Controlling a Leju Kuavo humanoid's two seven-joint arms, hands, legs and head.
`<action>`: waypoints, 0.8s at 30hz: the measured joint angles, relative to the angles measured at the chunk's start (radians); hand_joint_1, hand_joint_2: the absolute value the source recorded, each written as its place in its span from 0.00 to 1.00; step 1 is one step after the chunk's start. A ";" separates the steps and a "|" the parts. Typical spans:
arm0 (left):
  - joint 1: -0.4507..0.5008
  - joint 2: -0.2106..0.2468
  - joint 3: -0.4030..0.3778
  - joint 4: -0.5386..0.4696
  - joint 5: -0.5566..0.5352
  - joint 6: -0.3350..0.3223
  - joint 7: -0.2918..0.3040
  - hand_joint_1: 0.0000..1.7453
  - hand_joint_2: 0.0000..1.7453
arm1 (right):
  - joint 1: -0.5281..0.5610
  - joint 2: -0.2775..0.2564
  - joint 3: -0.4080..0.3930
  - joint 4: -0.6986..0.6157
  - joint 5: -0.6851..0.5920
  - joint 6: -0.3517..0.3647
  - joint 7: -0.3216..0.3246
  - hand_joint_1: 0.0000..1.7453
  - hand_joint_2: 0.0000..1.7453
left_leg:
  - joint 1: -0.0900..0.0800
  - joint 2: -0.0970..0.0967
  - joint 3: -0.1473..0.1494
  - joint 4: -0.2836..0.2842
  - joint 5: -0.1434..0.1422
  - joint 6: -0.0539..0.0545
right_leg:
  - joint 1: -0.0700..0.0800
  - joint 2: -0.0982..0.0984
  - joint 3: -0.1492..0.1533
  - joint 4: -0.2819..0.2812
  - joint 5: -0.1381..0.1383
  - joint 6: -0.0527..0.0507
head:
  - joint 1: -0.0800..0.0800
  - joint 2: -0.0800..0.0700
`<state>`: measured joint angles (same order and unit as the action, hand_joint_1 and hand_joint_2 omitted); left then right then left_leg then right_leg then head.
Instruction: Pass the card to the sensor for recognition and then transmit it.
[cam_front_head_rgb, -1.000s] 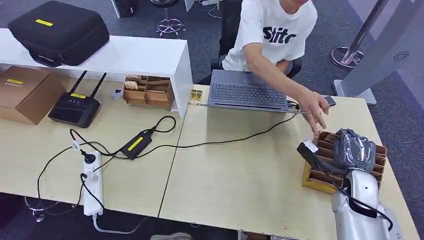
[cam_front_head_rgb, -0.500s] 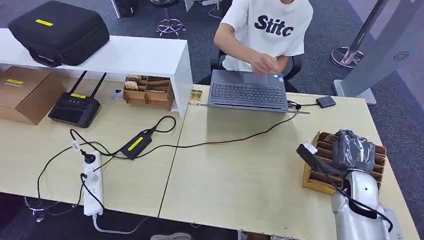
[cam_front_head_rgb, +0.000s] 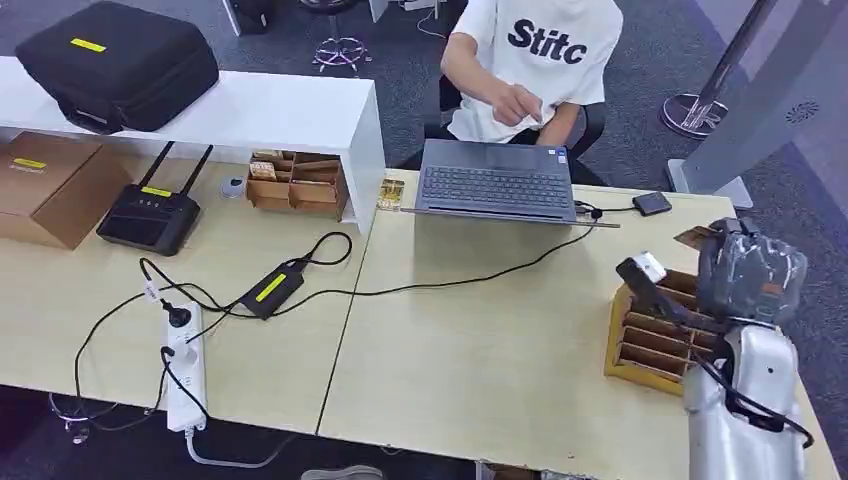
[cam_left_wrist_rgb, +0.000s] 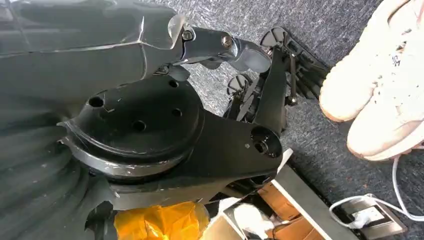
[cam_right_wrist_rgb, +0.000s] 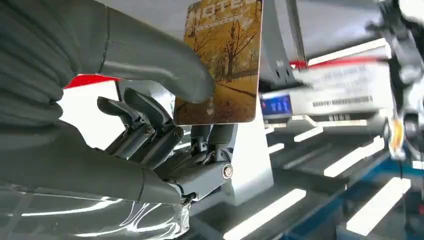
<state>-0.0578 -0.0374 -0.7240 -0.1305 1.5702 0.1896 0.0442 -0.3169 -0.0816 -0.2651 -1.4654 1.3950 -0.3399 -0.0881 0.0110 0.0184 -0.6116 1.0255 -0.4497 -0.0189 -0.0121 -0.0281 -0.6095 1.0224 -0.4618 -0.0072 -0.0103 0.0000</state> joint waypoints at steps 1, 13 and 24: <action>0.000 0.000 0.000 0.000 0.000 0.000 0.000 0.00 1.00 | -0.004 0.000 0.004 -0.031 -0.008 0.005 -0.002 1.00 1.00 | 0.000 0.000 0.000 0.000 0.000 0.000 | 0.000 0.000 0.000 0.000 0.000 0.000 | 0.000 0.000; -0.001 0.008 -0.008 0.005 0.000 -0.010 0.007 0.00 1.00 | -0.121 0.008 0.104 -0.163 0.014 0.110 0.033 1.00 1.00 | 0.000 0.001 0.000 0.000 0.000 0.000 | 0.000 0.001 0.000 0.000 0.000 0.000 | 0.000 0.000; -0.002 0.016 -0.028 0.005 0.000 -0.010 0.014 0.00 1.00 | -0.196 0.018 0.183 -0.132 0.018 0.119 0.063 1.00 1.00 | 0.000 -0.001 -0.001 0.000 0.000 0.000 | 0.000 -0.001 0.000 0.000 0.000 0.000 | 0.000 0.000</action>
<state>-0.0595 -0.0217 -0.7519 -0.1255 1.5702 0.1793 0.0584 -0.5130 -0.0637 -0.0820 -1.5976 1.4134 -0.2209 -0.0248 0.0110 0.0176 -0.6121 1.0255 -0.4492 -0.0194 -0.0120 -0.0287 -0.6092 1.0226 -0.4618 -0.0070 -0.0103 0.0000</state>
